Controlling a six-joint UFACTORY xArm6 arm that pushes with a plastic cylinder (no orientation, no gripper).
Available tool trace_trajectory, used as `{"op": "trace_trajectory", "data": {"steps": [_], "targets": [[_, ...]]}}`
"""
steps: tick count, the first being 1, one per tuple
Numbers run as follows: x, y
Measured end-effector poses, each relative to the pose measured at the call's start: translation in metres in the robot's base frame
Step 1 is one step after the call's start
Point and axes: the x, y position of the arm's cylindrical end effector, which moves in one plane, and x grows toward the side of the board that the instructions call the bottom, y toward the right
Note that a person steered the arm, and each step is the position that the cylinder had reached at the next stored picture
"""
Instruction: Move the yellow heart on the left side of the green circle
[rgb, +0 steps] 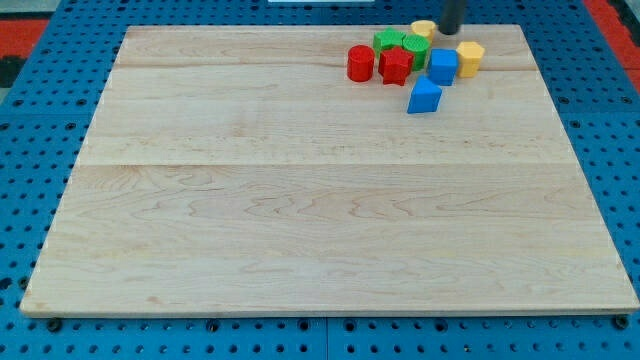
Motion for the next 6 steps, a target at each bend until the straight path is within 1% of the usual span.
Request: {"op": "trace_trajectory", "data": {"steps": [1, 2, 3, 4, 5, 6], "targets": [[0.006, -0.095], [0.012, -0.16], [0.018, -0.119], [0.017, -0.046], [0.016, -0.004], [0.024, 0.061]]}}
